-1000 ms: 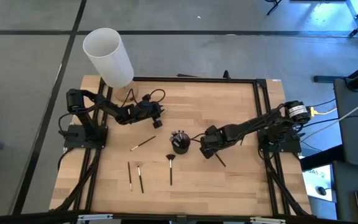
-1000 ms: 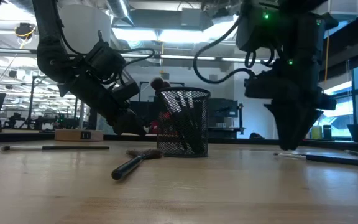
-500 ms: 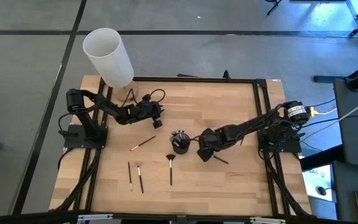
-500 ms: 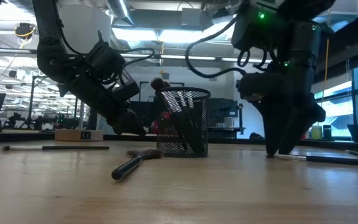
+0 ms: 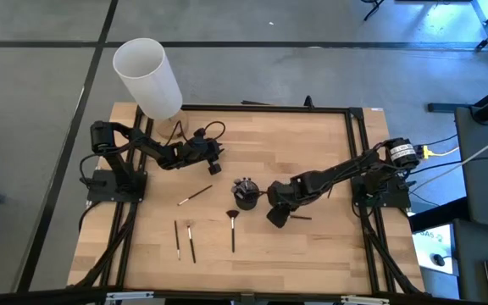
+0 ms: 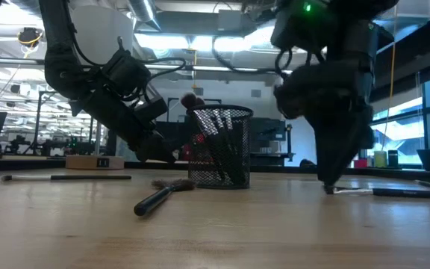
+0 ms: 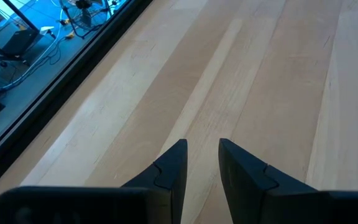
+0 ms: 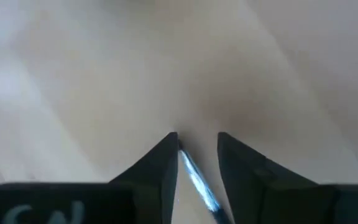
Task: Pick & Place Makeup Brushes
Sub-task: Put the eyeshadow brush into the makeup organizer
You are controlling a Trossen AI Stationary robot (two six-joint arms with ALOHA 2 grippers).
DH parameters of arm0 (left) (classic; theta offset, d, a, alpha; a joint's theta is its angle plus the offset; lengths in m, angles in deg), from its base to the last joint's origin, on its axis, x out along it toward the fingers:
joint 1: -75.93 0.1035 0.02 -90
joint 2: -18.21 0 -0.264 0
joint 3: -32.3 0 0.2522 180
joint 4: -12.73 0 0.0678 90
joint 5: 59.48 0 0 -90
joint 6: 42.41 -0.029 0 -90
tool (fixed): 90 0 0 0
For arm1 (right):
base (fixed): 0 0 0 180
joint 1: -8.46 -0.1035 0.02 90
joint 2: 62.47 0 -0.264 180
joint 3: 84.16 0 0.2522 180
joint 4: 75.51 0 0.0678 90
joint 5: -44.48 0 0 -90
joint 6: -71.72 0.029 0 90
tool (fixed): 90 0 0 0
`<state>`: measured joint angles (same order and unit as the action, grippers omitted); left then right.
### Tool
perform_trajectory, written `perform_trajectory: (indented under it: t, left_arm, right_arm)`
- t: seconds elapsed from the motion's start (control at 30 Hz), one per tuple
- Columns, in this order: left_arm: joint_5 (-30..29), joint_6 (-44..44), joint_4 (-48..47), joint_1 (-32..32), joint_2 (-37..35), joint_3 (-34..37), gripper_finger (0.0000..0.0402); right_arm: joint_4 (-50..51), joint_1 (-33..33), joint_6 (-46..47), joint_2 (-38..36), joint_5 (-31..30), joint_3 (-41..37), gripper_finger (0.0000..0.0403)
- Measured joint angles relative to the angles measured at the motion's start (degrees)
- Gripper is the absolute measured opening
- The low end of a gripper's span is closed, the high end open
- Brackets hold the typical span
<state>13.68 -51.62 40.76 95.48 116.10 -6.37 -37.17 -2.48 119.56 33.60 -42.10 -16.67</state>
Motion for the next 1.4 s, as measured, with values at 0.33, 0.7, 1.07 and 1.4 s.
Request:
perform_trajectory:
  t: [0.33, 0.7, 1.07, 1.4]
  left_arm:
    - [0.0, 0.4, 0.0, 0.0, 0.0, 0.0, 0.0088]
    - [0.3, 1.0, 0.0, 0.0, 0.0, 0.0, 0.0088]
    - [0.2, 1.2, 0.0, 0.0, 0.0, 0.0, 0.0088]
    - [-1.2, 2.0, 0.0, 0.4, 0.0, 0.0, 0.0088]
  right_arm:
    - [-2.3, 0.2, -4.7, 0.0, 0.5, 0.0, 0.017]
    - [-2.7, -0.2, -8.0, 0.0, -3.9, 0.0, 0.0151]
    - [-2.6, 1.0, -7.6, -0.1, -6.2, 0.0, 0.0093]
    - [-2.1, 1.0, -9.9, -0.1, -10.5, 0.0, 0.0092]
